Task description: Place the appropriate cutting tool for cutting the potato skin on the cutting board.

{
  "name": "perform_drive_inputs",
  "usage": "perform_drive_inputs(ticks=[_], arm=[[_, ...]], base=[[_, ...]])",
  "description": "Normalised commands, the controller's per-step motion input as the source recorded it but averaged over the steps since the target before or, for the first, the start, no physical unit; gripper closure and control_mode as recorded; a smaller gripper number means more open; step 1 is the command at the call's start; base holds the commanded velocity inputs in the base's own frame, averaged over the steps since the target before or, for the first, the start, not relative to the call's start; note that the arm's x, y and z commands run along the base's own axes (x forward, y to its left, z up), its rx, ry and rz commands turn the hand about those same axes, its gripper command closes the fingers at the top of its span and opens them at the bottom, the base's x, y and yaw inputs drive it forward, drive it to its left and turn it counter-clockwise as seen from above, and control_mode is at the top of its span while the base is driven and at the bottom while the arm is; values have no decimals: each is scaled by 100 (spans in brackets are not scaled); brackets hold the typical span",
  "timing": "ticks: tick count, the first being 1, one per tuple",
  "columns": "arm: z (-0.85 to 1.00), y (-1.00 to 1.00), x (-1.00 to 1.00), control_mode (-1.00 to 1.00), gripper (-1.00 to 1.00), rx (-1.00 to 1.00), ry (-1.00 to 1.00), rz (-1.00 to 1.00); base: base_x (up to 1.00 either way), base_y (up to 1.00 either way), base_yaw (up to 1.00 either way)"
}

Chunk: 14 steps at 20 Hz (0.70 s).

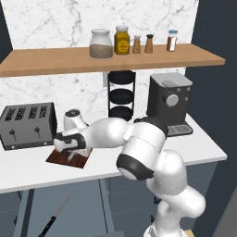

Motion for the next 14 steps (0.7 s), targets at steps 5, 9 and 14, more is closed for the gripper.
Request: perform_drive_inputs(ticks=[5,9,14], arm=[[-24,2,16,-100,-100,-4,0,0],[-1,-1,-9,-100,-100,-1,0,0],[35,-8,-68,-100,-100,0,-1,0]], base=[[0,0,0],[0,0,0],[0,0,0]])
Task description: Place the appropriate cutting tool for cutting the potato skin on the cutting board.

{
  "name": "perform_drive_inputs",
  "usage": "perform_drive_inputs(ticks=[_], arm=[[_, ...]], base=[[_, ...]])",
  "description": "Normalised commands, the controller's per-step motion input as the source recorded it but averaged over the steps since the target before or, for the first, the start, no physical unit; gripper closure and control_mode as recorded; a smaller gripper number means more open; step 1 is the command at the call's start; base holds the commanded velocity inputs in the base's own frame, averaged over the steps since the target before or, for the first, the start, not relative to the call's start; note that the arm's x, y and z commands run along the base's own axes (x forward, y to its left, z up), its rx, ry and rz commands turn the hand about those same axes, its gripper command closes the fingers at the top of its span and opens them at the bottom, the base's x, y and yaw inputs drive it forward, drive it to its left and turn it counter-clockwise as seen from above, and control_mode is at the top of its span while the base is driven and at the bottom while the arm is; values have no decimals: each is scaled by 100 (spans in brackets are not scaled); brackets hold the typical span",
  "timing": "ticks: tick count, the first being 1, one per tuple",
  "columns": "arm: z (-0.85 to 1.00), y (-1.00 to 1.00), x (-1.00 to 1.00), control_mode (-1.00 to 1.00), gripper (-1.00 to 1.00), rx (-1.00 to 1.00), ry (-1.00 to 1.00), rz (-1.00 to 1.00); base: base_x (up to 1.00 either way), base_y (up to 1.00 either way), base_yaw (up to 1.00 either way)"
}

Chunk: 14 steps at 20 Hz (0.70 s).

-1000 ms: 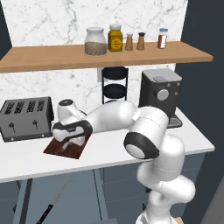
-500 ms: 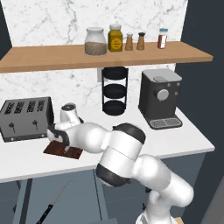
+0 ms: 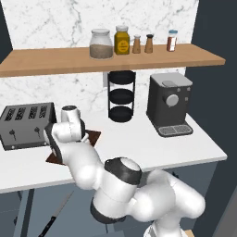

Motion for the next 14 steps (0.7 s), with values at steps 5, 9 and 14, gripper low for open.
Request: perform_drive_inputs(ticks=[5,9,14], arm=[[35,-21,-75,-100,-100,0,-8,0],[38,-33,-75,-100,-100,0,-10,0],[37,-33,-56,-100,-100,0,-6,0]], base=[[0,0,0],[0,0,0],[0,0,0]])
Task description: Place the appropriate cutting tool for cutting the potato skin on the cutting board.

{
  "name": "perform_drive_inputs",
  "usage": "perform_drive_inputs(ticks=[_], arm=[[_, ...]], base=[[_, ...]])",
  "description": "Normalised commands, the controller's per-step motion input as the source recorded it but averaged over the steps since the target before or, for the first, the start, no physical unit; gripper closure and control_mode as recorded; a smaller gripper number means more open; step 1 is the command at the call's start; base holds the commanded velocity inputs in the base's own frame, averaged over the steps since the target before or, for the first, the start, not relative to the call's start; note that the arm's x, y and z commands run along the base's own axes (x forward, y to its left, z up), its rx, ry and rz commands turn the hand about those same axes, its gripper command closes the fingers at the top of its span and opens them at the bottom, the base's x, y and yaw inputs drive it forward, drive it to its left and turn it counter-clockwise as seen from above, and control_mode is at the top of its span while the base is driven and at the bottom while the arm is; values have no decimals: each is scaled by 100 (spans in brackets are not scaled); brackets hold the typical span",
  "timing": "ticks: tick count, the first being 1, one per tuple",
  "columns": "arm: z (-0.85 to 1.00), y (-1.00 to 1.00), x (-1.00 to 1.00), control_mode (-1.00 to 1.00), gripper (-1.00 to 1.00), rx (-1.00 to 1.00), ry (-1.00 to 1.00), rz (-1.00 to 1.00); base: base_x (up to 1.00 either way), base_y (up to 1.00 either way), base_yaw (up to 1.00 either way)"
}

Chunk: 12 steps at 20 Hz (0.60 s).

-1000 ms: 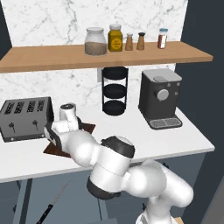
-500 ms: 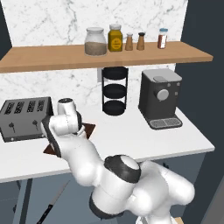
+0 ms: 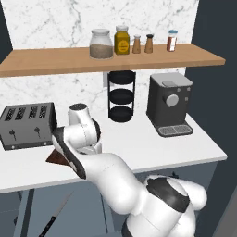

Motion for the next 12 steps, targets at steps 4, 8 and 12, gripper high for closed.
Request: perform_drive_inputs(ticks=[4,8,12], arm=[[31,-24,-34,-100,-100,0,-5,0],[41,-18,-32,-100,-100,0,-7,0],[49,-21,-31,-100,-100,0,-6,0]], base=[[0,0,0],[0,0,0],[0,0,0]])
